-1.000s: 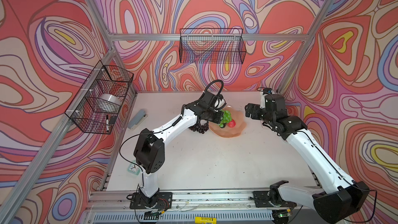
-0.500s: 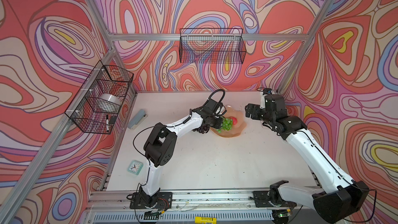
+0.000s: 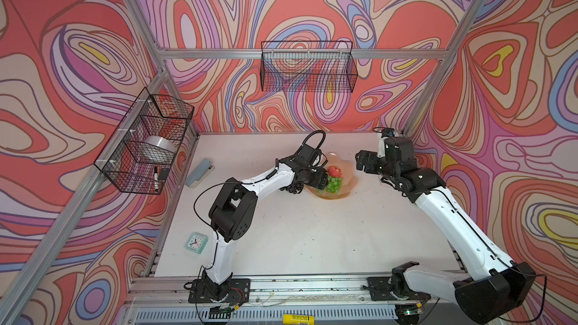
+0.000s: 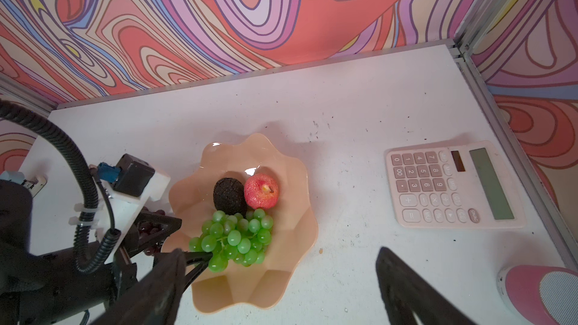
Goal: Arrange fruit in a fruit bowl
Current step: Place the fruits in the fruit bowl, then pick up the fruits from the center of the table.
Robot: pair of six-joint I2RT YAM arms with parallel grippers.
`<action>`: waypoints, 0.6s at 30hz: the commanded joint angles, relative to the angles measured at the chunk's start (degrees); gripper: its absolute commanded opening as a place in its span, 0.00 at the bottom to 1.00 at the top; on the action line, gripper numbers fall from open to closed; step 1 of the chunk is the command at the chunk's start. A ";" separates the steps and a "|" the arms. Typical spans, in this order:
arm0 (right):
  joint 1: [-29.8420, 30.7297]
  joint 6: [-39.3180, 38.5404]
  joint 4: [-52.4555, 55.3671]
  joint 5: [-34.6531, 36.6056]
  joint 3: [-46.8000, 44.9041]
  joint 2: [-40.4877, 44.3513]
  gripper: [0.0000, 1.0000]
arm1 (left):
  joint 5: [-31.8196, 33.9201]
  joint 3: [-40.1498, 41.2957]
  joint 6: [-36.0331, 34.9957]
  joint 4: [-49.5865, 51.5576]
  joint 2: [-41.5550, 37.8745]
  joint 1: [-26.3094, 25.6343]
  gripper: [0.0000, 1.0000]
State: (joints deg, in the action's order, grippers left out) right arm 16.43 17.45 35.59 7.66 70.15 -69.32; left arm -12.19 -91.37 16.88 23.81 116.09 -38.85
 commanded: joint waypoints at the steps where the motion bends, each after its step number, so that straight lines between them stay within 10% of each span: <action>1: -0.52 -0.05 0.00 -0.20 0.47 -0.46 0.98 | 0.09 0.38 1.22 0.52 -5.43 1.55 0.94; 18: -0.52 -2.10 -1.80 -3.16 0.44 -3.17 0.98 | 12.23 15.85 10.81 11.86 -24.11 10.93 1.00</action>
State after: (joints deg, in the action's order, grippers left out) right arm 16.14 16.29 35.14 5.72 70.15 -71.99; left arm -3.22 -78.37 26.20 29.82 91.83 -30.04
